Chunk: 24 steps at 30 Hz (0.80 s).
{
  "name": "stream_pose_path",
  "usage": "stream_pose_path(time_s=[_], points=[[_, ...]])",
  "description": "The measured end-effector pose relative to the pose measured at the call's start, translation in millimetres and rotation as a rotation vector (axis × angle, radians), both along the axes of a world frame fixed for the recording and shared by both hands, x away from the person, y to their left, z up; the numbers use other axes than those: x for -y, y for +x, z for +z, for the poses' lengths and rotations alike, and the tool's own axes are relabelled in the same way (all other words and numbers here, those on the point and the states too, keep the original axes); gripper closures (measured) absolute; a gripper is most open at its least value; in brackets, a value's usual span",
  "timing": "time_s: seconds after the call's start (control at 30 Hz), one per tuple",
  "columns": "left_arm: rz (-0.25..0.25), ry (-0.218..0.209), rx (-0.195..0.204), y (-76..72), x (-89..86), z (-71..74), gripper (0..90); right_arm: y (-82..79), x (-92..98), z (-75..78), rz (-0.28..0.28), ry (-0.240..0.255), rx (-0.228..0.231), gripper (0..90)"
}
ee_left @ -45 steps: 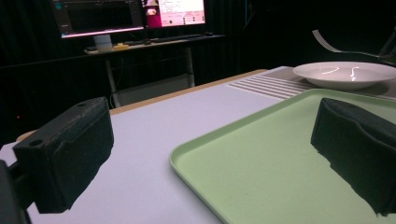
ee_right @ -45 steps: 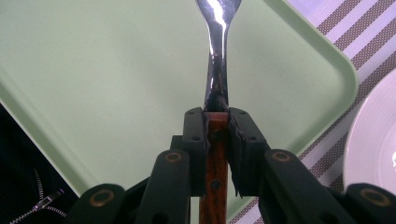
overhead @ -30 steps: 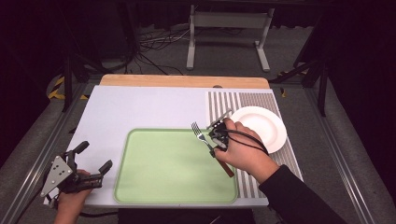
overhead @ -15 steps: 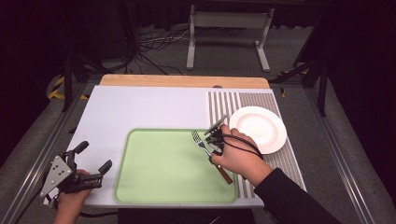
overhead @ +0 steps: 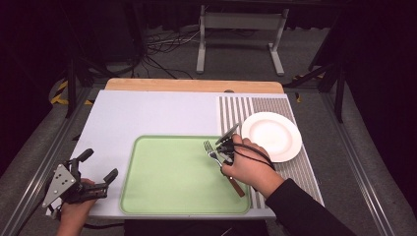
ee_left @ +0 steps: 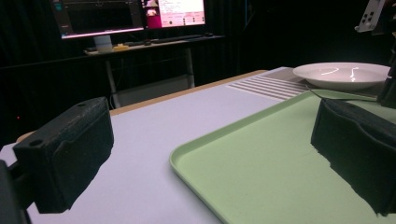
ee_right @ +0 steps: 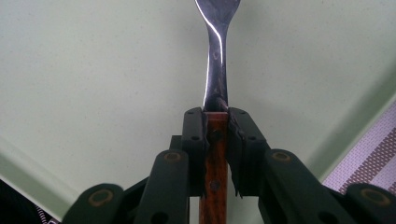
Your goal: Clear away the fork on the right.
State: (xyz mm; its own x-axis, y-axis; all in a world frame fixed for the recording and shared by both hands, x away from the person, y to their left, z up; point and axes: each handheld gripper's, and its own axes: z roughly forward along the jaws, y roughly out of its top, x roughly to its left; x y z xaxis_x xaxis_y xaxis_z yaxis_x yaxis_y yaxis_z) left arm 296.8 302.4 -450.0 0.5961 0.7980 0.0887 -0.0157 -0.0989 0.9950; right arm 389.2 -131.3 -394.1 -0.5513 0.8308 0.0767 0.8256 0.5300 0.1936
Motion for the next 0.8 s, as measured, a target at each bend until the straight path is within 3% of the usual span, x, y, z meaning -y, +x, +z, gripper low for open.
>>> stream_pose_path(time_s=[0.8], points=[[-0.002, -0.004, 0.001, -0.2, 0.1, 0.1, 0.0, 3.3, -0.2, -11.5, -0.051, -0.021, -0.045, 77.2]])
